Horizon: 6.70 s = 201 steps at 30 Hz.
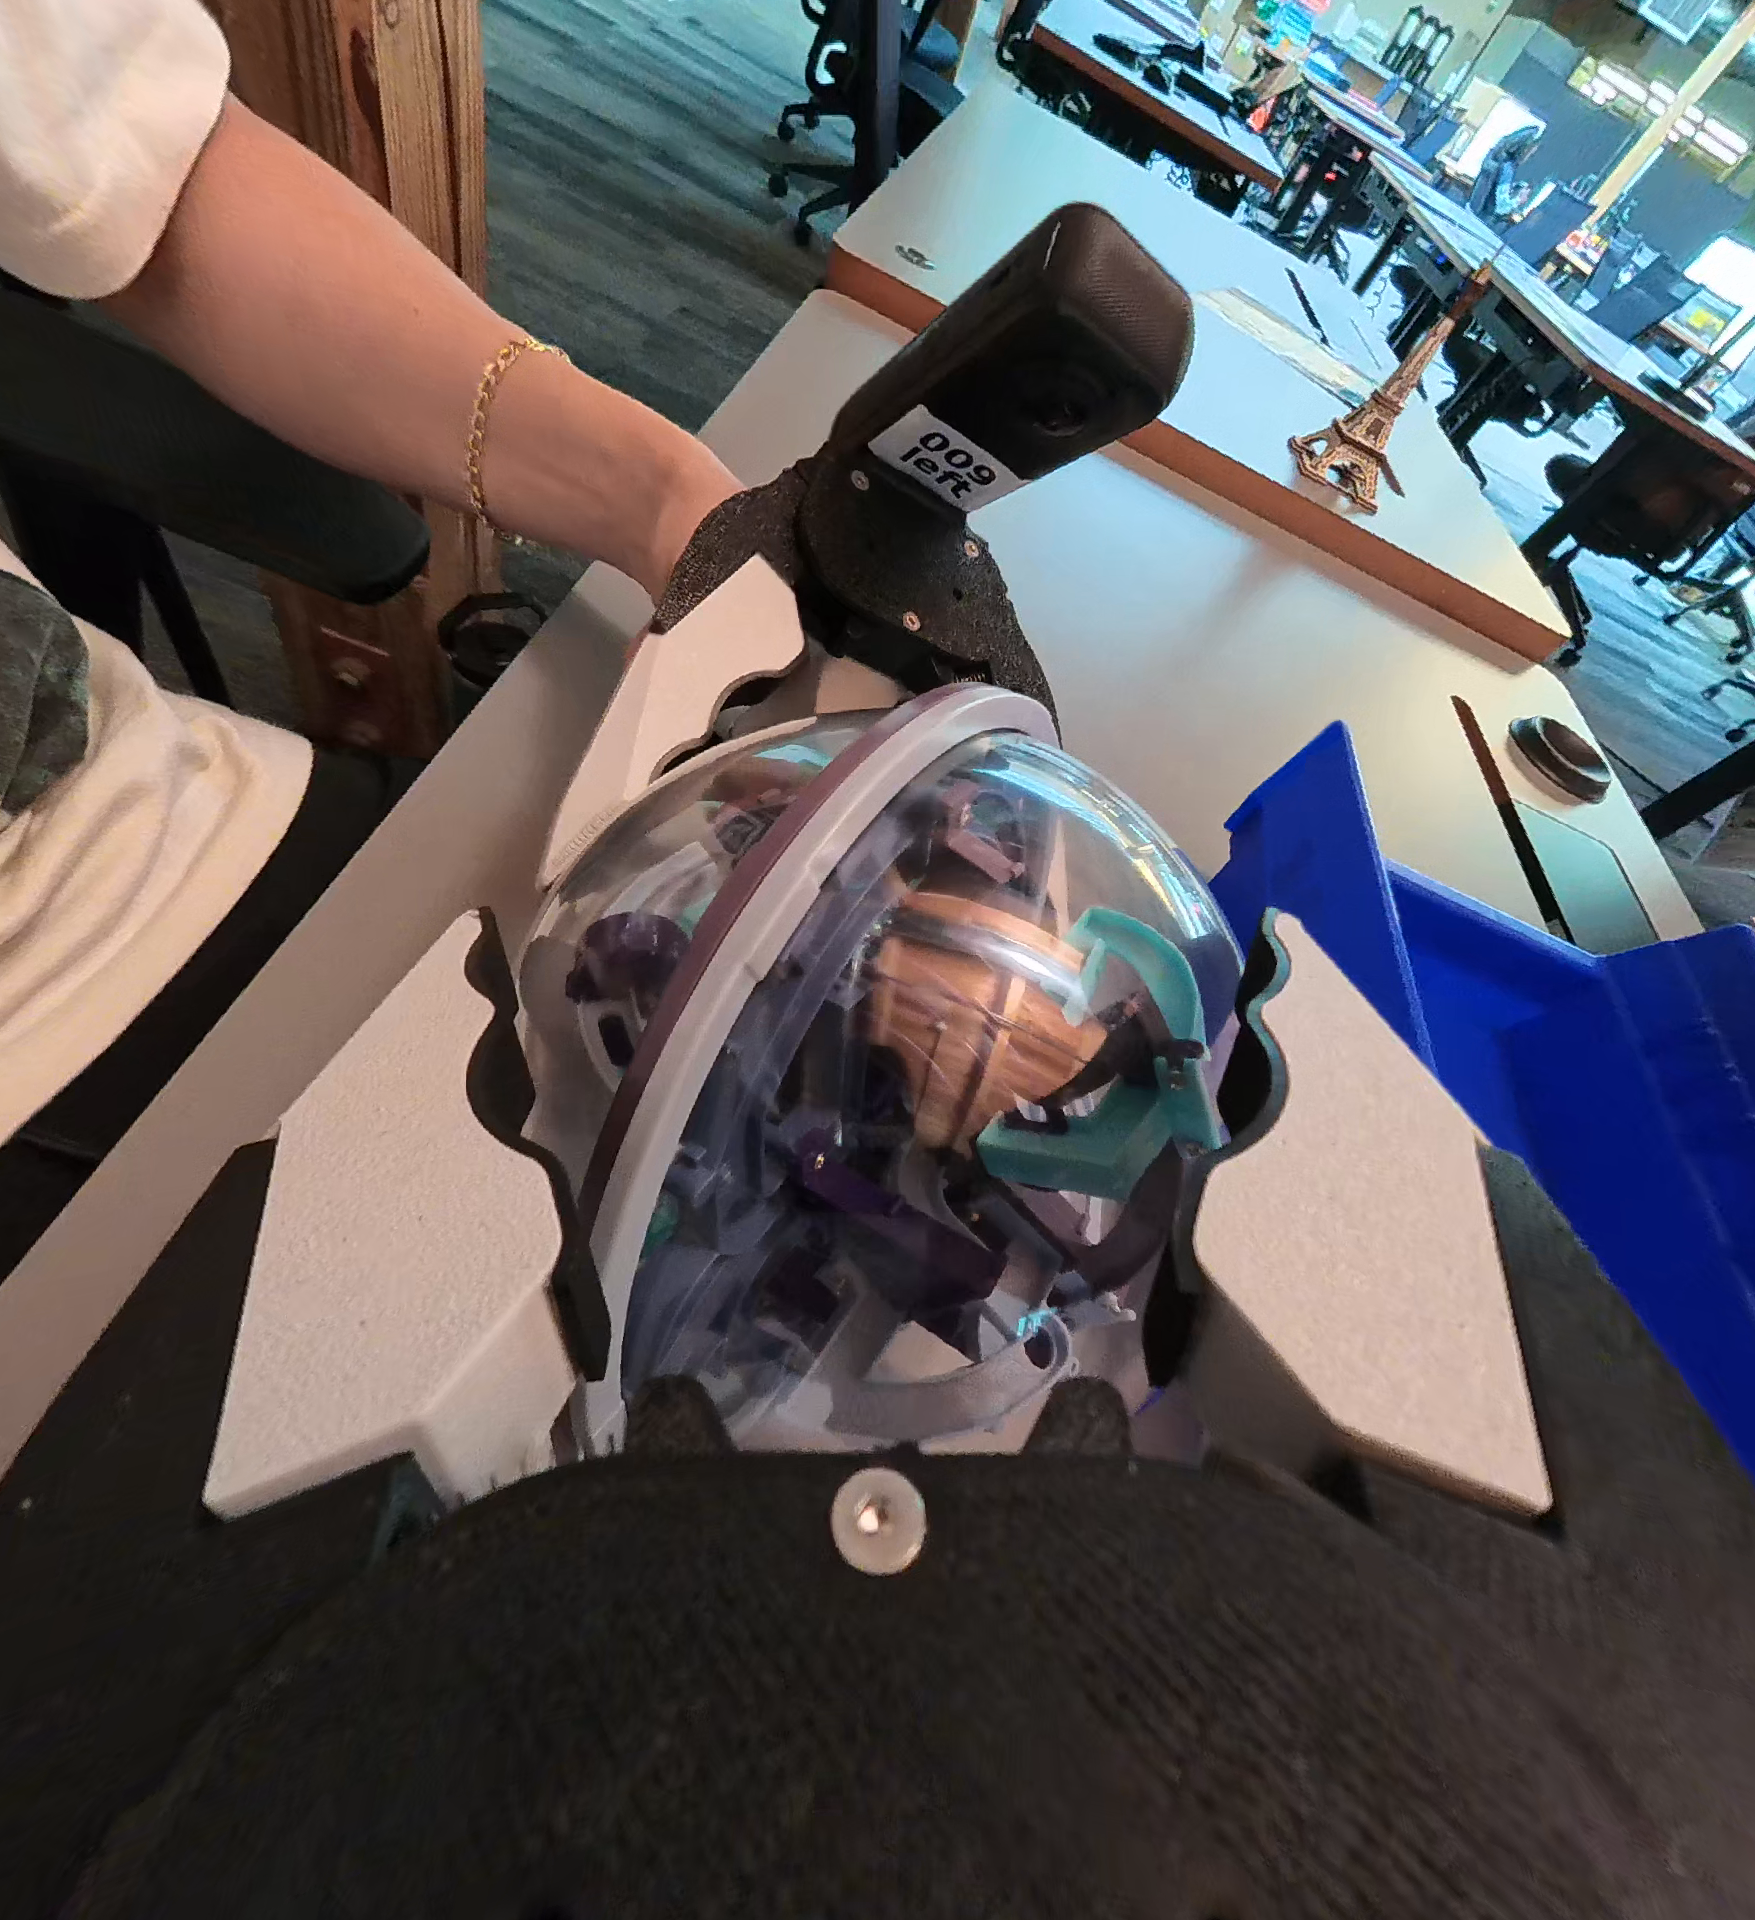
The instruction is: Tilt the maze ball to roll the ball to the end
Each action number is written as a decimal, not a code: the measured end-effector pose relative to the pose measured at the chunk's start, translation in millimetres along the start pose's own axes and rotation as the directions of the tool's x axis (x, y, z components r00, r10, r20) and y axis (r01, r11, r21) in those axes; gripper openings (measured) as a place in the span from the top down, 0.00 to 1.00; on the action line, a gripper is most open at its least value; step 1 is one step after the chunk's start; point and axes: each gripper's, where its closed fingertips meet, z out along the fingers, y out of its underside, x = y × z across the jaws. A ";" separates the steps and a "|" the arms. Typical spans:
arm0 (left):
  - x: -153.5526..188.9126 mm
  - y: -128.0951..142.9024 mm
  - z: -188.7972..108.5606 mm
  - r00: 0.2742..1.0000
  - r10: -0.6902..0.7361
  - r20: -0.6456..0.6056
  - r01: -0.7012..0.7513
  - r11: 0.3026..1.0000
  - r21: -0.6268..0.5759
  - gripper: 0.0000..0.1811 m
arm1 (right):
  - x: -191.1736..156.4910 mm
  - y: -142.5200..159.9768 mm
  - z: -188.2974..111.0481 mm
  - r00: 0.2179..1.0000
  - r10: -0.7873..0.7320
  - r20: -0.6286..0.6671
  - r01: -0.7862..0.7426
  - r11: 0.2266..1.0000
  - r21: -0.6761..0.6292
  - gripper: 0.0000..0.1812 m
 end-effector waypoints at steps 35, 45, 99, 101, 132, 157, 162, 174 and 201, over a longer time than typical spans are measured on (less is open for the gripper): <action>-22.1 0.4 -16.1 0.978 0.187 0.094 -0.186 0.982 -0.020 0.30 | 23.4 33.8 0.0 0.981 0.173 -0.093 -0.194 0.925 -0.325 0.20; -23.8 -11.8 -16.0 0.964 0.230 0.137 -0.235 0.972 0.021 0.30 | 32.0 33.7 -1.8 0.945 0.305 -0.116 -0.325 0.911 -0.255 0.20; -36.0 -18.9 15.1 0.984 0.171 0.050 -0.172 0.985 0.015 0.20 | 47.4 42.9 -29.5 0.768 0.557 -0.315 -0.573 0.818 0.050 0.21; -35.0 -17.3 16.6 0.986 0.158 0.045 -0.159 0.987 0.006 0.20 | 45.8 43.3 -31.2 0.767 0.555 -0.323 -0.570 0.820 0.057 0.21; -9.8 -30.7 55.0 0.987 0.148 -0.063 -0.146 0.989 0.033 0.15 | 13.8 67.2 -71.5 0.667 0.680 -0.304 -0.607 0.733 0.308 0.21; -12.6 -29.4 52.3 0.996 0.073 -0.054 -0.071 0.997 0.026 0.17 | 9.8 70.1 -75.8 0.687 0.631 -0.359 -0.579 0.775 0.252 0.25; -8.1 -27.0 50.1 0.996 0.081 -0.048 -0.080 0.997 0.016 0.17 | 4.7 68.4 -75.1 0.706 0.611 -0.358 -0.571 0.790 0.224 0.26; 10.8 -28.0 52.6 0.992 0.121 0.018 -0.121 0.993 -0.016 0.17 | -17.0 72.9 -79.0 0.707 0.648 -0.282 -0.624 0.760 0.182 0.26; 16.8 -28.4 52.5 0.988 0.152 -0.006 -0.152 0.988 -0.022 0.19 | -27.5 77.4 -80.4 0.712 0.645 -0.278 -0.635 0.760 0.137 0.26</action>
